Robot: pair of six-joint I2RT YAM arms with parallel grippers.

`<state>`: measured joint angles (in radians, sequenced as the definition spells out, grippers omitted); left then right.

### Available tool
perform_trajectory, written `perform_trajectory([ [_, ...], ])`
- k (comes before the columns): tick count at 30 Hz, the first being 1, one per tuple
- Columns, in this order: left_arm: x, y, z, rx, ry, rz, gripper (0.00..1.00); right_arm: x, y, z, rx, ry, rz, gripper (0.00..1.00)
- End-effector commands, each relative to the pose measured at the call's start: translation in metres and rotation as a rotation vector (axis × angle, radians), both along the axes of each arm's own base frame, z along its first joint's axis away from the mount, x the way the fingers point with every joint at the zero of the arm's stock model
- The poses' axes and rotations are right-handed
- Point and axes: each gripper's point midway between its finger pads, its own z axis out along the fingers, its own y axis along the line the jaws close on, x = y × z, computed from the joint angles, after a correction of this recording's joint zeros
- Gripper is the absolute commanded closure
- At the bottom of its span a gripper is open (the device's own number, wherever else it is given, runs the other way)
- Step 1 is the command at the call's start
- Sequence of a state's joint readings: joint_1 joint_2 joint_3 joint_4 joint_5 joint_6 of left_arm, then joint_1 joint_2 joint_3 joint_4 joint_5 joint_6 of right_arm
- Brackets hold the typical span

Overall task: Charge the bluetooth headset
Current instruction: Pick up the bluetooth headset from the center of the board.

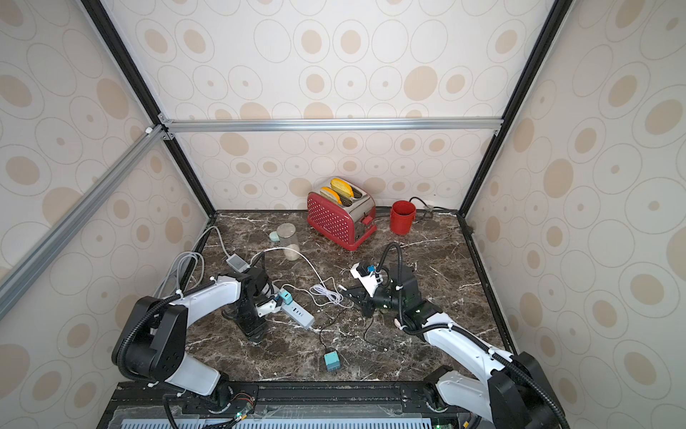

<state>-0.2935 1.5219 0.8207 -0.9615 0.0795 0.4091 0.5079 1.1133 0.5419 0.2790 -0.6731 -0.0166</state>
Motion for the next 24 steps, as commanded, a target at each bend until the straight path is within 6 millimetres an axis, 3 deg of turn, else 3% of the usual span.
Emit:
perform_trajectory([
  [1,-0.009,0.002,0.006,0.003,0.01,-0.022,0.4,0.0,-0.004,0.002,-0.001,-0.03,-0.006,0.98],
  [12,-0.013,0.002,0.008,-0.002,0.014,-0.023,0.42,-0.002,-0.005,0.005,0.003,-0.037,-0.006,0.98],
  [24,-0.007,0.002,-0.004,0.018,0.056,-0.023,0.49,-0.002,-0.006,0.005,-0.002,-0.039,-0.01,0.98],
])
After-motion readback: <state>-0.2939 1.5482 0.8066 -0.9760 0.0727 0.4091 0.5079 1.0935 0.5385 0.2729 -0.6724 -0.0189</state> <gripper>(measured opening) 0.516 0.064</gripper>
